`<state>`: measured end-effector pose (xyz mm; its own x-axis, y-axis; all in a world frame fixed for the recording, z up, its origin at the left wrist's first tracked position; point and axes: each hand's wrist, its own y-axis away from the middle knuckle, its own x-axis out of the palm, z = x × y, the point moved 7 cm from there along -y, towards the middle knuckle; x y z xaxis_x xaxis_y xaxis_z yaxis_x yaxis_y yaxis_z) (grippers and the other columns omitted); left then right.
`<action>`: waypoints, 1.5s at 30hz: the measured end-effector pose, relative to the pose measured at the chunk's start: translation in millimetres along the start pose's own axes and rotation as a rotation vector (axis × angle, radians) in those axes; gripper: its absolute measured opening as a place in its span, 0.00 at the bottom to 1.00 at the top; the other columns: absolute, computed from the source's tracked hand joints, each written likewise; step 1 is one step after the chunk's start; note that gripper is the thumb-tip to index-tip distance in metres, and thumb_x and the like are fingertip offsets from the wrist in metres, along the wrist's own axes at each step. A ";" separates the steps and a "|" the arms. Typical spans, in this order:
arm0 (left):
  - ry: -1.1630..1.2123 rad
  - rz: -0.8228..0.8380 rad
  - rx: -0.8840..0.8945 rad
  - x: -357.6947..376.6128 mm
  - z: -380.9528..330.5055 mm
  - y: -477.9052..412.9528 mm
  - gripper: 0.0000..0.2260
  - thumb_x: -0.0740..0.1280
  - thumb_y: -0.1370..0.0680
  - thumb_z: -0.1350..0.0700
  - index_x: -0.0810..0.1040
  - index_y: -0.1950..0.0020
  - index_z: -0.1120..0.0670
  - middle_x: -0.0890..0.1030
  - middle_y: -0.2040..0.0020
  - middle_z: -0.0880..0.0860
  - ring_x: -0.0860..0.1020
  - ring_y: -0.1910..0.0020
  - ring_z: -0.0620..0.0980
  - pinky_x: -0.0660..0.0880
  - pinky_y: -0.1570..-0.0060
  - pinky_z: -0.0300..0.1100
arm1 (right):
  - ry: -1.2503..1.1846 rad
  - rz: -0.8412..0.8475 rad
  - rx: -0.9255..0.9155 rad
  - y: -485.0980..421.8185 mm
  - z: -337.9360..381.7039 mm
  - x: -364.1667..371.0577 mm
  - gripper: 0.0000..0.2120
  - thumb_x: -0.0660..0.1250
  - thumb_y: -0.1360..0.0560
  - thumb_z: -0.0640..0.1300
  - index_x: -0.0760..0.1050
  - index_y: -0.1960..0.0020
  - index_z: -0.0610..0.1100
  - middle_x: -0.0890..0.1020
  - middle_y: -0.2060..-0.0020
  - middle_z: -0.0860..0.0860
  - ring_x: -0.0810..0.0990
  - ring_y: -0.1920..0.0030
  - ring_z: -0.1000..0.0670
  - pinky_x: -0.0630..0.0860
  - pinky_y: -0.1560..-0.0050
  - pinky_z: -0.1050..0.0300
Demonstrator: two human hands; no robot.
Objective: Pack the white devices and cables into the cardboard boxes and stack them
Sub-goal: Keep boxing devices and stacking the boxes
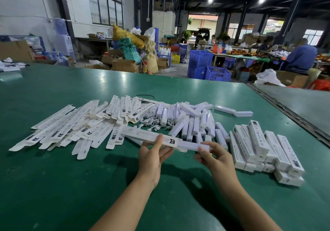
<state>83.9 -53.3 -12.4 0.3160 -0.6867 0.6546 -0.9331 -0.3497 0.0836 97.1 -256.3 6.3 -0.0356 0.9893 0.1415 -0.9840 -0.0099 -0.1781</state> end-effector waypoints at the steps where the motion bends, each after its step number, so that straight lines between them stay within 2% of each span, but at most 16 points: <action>1: -0.007 0.012 -0.004 1.0 1.0 0.5 0.09 0.69 0.21 0.58 0.75 0.42 0.58 0.85 0.50 0.62 0.86 0.53 0.57 0.82 0.60 0.43 | -0.007 0.029 0.022 0.9 -2.1 3.5 0.07 0.70 0.26 0.38 0.80 0.48 0.41 0.83 0.64 0.45 0.85 0.60 0.45 0.81 0.58 0.61; 5: -0.026 0.052 0.001 5.2 3.5 2.2 0.11 0.69 0.23 0.57 0.74 0.43 0.59 0.85 0.49 0.62 0.86 0.52 0.58 0.83 0.59 0.43 | 0.004 0.006 0.066 1.7 -9.7 7.5 0.13 0.73 0.27 0.39 0.75 0.44 0.43 0.85 0.60 0.41 0.86 0.57 0.43 0.81 0.56 0.58; 8: -0.035 0.056 0.012 6.9 4.2 3.6 0.09 0.69 0.22 0.59 0.75 0.45 0.59 0.85 0.49 0.62 0.86 0.52 0.58 0.83 0.58 0.43 | -0.002 -0.094 0.100 1.4 -16.2 -0.3 0.15 0.76 0.30 0.44 0.71 0.51 0.42 0.85 0.60 0.41 0.86 0.56 0.42 0.81 0.52 0.51; 11: -0.064 0.066 0.027 11.0 6.5 7.1 0.08 0.69 0.22 0.61 0.74 0.45 0.60 0.85 0.50 0.62 0.86 0.52 0.58 0.82 0.58 0.43 | 0.137 -0.124 0.081 2.4 -16.7 -4.1 0.11 0.77 0.31 0.48 0.78 0.59 0.44 0.84 0.61 0.40 0.82 0.60 0.48 0.77 0.50 0.47; 13: -0.074 0.072 0.028 13.7 7.0 8.4 0.08 0.68 0.21 0.62 0.74 0.44 0.61 0.85 0.50 0.63 0.86 0.53 0.59 0.83 0.58 0.43 | 0.180 -0.072 0.067 4.3 -14.0 2.3 0.08 0.77 0.30 0.48 0.82 0.57 0.45 0.85 0.62 0.46 0.81 0.62 0.54 0.77 0.54 0.53; 16: -0.070 0.063 0.025 14.3 5.8 8.7 0.07 0.68 0.21 0.62 0.74 0.45 0.61 0.85 0.50 0.63 0.86 0.53 0.58 0.83 0.58 0.43 | 0.182 0.017 0.083 6.4 -10.8 11.6 0.04 0.74 0.27 0.46 0.84 0.53 0.53 0.84 0.64 0.54 0.79 0.65 0.59 0.74 0.60 0.63; 20: -0.048 0.039 0.020 12.0 3.8 8.3 0.05 0.67 0.20 0.62 0.75 0.46 0.59 0.85 0.50 0.63 0.86 0.54 0.57 0.83 0.59 0.43 | 0.014 0.179 0.205 9.8 -16.8 22.4 0.14 0.67 0.24 0.35 0.82 0.43 0.48 0.72 0.72 0.48 0.68 0.72 0.50 0.67 0.71 0.59; 22: -0.026 0.024 0.007 10.8 2.7 7.4 0.06 0.67 0.20 0.61 0.75 0.44 0.59 0.85 0.49 0.63 0.86 0.54 0.57 0.83 0.58 0.44 | -0.051 0.266 0.252 12.9 -16.6 28.3 0.18 0.66 0.25 0.34 0.80 0.40 0.50 0.70 0.71 0.47 0.66 0.72 0.50 0.64 0.72 0.58; 27: -0.003 -0.001 -0.020 6.9 2.8 5.7 0.11 0.67 0.20 0.61 0.74 0.38 0.61 0.84 0.47 0.64 0.86 0.53 0.57 0.84 0.57 0.44 | -0.150 0.353 0.321 20.0 -13.9 37.7 0.22 0.71 0.32 0.42 0.80 0.39 0.54 0.72 0.69 0.46 0.67 0.70 0.50 0.64 0.69 0.58; 34: 0.032 0.087 -0.041 11.3 4.7 6.0 0.10 0.67 0.21 0.59 0.75 0.41 0.59 0.85 0.48 0.63 0.85 0.50 0.59 0.83 0.58 0.44 | -0.197 0.427 0.329 23.4 -11.1 40.3 0.22 0.73 0.29 0.45 0.78 0.37 0.58 0.74 0.65 0.45 0.69 0.65 0.51 0.68 0.65 0.58; 36: 0.036 0.110 -0.033 12.6 4.7 6.7 0.12 0.69 0.24 0.57 0.75 0.43 0.59 0.85 0.48 0.62 0.85 0.50 0.59 0.83 0.58 0.43 | -0.167 0.363 0.306 20.6 -12.5 38.9 0.18 0.74 0.29 0.49 0.81 0.40 0.55 0.76 0.65 0.47 0.69 0.67 0.51 0.69 0.65 0.59; 39: -0.015 0.172 -0.034 17.3 8.5 9.1 0.15 0.71 0.28 0.54 0.75 0.44 0.58 0.85 0.49 0.62 0.85 0.50 0.58 0.82 0.56 0.44 | -0.150 0.201 0.294 12.9 -17.6 30.2 0.17 0.71 0.32 0.53 0.81 0.50 0.42 0.76 0.66 0.48 0.68 0.71 0.53 0.68 0.70 0.62; 41: -0.064 0.213 -0.042 21.3 11.5 11.4 0.16 0.71 0.29 0.53 0.76 0.45 0.58 0.85 0.49 0.61 0.85 0.50 0.58 0.82 0.56 0.44 | -0.122 0.163 0.293 10.5 -19.8 26.1 0.16 0.72 0.32 0.53 0.78 0.55 0.41 0.75 0.67 0.48 0.67 0.73 0.53 0.66 0.72 0.61; 45: -0.089 0.229 -0.066 22.3 13.1 12.1 0.16 0.70 0.28 0.53 0.75 0.44 0.59 0.85 0.48 0.61 0.85 0.50 0.58 0.82 0.56 0.44 | -0.032 0.145 0.249 8.6 -19.2 20.5 0.12 0.75 0.34 0.54 0.83 0.58 0.46 0.76 0.68 0.49 0.69 0.74 0.53 0.67 0.71 0.59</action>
<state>81.9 -81.1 -6.6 0.1059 -0.7980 0.5933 -0.9904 -0.1377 -0.0084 91.3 -233.4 -11.0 -0.1807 0.9699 0.1631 -0.9807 -0.1903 0.0450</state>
